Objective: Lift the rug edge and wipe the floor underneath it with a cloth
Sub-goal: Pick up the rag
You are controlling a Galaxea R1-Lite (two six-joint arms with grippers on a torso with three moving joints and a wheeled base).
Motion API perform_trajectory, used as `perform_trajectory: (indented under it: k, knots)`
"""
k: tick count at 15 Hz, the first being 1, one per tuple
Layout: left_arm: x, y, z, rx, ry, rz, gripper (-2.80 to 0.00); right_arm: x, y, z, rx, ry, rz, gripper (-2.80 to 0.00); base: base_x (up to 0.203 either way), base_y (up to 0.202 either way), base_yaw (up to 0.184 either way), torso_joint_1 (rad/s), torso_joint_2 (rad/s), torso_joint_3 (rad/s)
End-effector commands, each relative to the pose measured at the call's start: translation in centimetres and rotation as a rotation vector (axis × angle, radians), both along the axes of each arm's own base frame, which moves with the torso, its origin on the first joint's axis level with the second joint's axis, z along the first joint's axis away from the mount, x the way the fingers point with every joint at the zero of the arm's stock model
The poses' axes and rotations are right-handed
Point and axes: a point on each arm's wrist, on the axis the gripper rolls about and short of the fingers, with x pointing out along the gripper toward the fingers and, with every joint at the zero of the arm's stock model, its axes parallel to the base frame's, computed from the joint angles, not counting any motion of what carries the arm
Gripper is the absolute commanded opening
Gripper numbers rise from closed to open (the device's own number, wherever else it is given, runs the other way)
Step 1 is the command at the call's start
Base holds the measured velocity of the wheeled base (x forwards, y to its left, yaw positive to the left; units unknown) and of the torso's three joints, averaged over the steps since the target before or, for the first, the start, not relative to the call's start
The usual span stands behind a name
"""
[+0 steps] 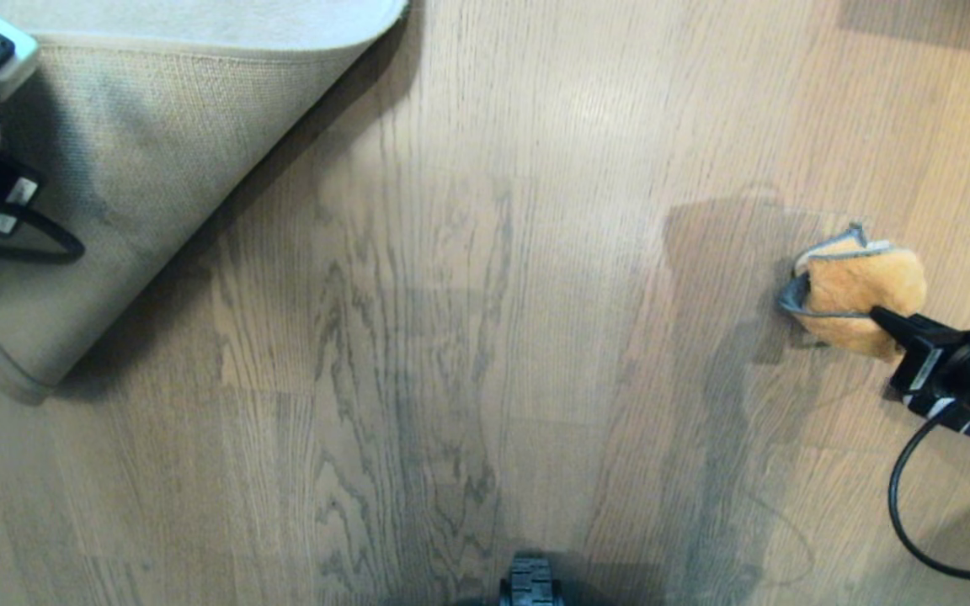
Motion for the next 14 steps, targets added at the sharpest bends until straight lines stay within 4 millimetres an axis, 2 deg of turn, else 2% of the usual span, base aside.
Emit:
perform_trajectory:
  k: [1,9,14]
  knots:
    - [0.0,0.0,0.0,0.003,0.002,0.003,-2.80,-2.0,0.3,1.1,-0.008,-0.057,0.003,-2.80,0.000,0.000,0.000,0.000,0.00,0.000]
    - [0.1,0.0,-0.1,0.000,0.002,0.002,-2.80,-5.8,1.0,1.0,-0.010,-0.090,0.017,-2.80,0.000,0.000,0.000,0.000,0.00,0.000]
    - [0.1,0.1,-0.1,-0.011,-0.003,0.008,-2.80,-6.5,1.5,0.9,-0.011,-0.094,0.039,-2.80,0.000,0.000,0.000,0.000,0.00,0.000]
